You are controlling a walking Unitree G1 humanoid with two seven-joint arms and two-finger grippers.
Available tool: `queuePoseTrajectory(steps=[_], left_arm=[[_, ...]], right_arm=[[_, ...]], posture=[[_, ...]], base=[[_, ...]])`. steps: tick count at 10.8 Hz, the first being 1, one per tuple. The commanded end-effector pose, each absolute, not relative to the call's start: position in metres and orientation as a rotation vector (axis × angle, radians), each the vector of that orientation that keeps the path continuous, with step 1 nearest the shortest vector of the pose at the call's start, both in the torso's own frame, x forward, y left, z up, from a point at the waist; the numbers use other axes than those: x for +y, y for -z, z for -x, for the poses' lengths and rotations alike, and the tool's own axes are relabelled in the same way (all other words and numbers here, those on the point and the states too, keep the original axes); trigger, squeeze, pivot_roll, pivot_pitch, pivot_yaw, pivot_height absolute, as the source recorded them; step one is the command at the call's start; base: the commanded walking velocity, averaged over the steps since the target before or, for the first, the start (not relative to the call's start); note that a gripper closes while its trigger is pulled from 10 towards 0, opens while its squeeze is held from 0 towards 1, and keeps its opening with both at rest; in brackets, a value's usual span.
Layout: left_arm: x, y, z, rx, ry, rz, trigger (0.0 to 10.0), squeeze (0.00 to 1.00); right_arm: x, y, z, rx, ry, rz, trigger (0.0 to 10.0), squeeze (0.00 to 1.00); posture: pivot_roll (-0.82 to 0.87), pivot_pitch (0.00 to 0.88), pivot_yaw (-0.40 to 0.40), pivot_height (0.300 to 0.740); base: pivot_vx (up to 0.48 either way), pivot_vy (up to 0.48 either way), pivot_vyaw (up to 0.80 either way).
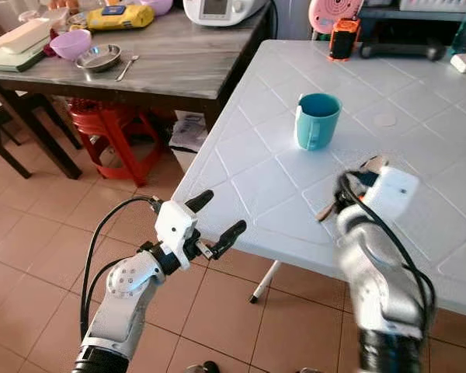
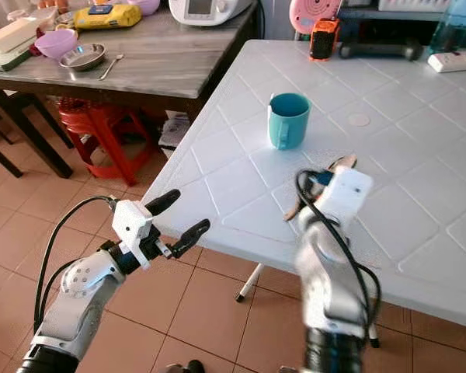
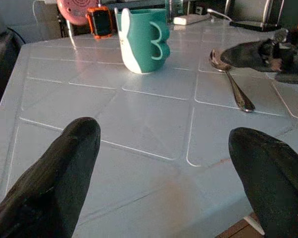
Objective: Setting the table
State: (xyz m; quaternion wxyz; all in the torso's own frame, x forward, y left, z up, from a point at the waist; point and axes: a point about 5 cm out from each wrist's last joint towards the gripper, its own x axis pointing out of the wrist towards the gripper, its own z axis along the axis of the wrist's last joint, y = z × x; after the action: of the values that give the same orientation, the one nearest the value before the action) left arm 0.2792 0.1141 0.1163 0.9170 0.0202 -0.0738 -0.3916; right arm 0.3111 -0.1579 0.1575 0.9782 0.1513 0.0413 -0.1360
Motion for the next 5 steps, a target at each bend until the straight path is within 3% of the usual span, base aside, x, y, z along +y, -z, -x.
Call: queuePoseTrajectory(steps=[1,4,5], left_arm=[[0.1169,-0.1149,-0.2758,-0.140,0.817,-0.051,10.0,0.00],[0.1171,-0.1112,-0.2726,-0.114,0.833,-0.051,10.0,0.00],[0.1225,-0.1090,-0.2746,-0.094,0.772,-0.062,10.0,0.00]], right_arm=[[-0.1532,-0.1564,-0.3146,0.116,0.287,-0.314,10.0,1.00],[-0.1440,-0.1545,-0.3199,0.189,0.273,-0.372,10.0,1.00],[-0.1433,-0.1552,-0.3203,0.168,0.229,-0.292,10.0,1.00]], posture=[[-0.11,0.161,0.139,0.740],[-0.10,0.161,0.131,0.740],[-0.10,0.157,0.128,0.740]], base=[[0.000,0.000,0.00],[0.000,0.000,0.00],[0.000,0.000,0.00]])
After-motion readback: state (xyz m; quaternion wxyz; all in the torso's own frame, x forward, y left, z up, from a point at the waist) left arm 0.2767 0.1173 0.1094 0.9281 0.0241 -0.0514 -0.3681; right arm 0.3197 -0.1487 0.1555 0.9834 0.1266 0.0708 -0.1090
